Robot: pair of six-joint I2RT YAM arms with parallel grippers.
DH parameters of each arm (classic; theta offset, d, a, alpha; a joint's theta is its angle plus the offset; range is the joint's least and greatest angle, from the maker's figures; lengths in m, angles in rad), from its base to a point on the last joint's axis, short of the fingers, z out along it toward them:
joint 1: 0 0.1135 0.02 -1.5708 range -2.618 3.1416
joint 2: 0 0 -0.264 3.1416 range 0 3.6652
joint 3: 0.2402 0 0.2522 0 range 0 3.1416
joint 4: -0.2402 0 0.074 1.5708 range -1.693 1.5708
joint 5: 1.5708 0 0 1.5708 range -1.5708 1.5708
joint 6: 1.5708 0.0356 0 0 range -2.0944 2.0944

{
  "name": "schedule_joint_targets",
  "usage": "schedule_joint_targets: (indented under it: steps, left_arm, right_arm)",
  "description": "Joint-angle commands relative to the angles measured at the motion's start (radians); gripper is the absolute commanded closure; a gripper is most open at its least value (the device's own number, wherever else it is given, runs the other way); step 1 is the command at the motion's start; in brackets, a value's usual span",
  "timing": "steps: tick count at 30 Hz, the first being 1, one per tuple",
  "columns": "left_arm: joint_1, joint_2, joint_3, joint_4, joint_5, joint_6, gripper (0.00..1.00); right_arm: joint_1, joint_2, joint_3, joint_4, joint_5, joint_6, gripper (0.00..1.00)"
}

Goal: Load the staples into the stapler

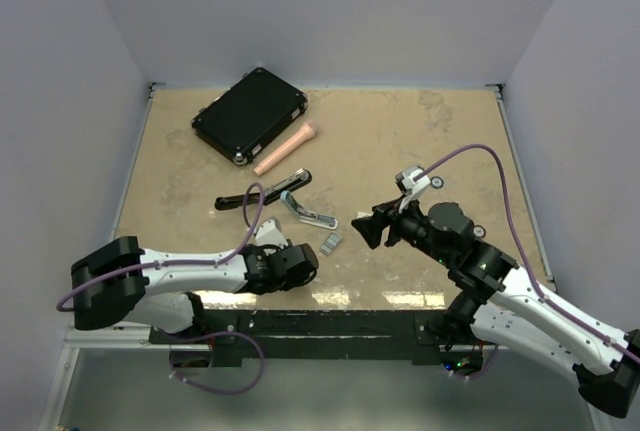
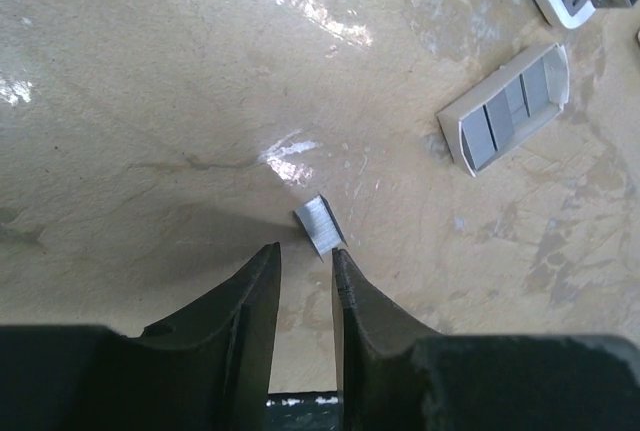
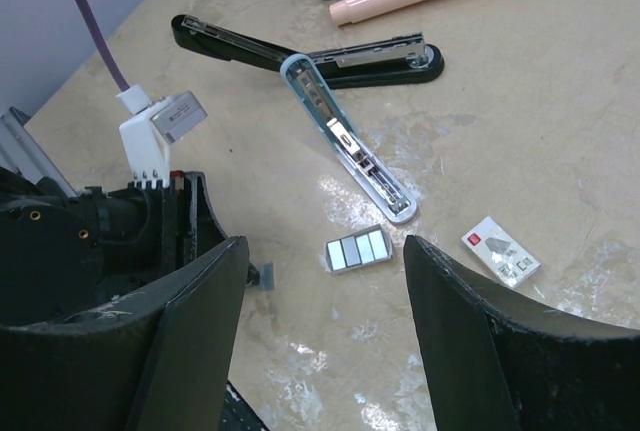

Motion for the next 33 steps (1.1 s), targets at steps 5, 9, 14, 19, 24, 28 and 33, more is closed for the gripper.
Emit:
schedule_joint_targets:
  steps: [5, 9, 14, 19, 24, 28, 33]
  left_arm:
    - [-0.01, 0.055, 0.034, -0.001, -0.084, -0.071, 0.72]
    - [-0.012, 0.064, 0.034, 0.01, -0.082, -0.07, 0.73]
    - [-0.012, 0.077, 0.034, 0.011, -0.072, -0.071, 0.77]
    - [-0.013, 0.093, 0.034, -0.001, -0.058, -0.074, 0.84]
    - [-0.017, 0.098, 0.031, -0.009, -0.05, -0.085, 0.91]
    - [-0.018, 0.078, -0.003, 0.01, -0.042, -0.105, 0.99]
    - [-0.017, 0.028, -0.075, 0.079, -0.038, -0.11, 1.0]
  right_arm:
    - [-0.002, -0.01, -0.002, -0.004, -0.034, -0.03, 0.32]
    - [-0.002, -0.007, 0.0, -0.006, -0.037, -0.041, 0.32]
    - [-0.003, 0.0, 0.0, -0.004, -0.037, -0.053, 0.31]
    - [-0.003, -0.004, -0.003, 0.0, -0.039, -0.054, 0.31]
    - [-0.003, -0.01, -0.007, 0.005, -0.048, -0.057, 0.31]
    - [-0.003, -0.014, -0.011, 0.011, -0.052, -0.062, 0.31]
    - [-0.003, -0.004, -0.017, 0.029, -0.121, -0.076, 0.31]
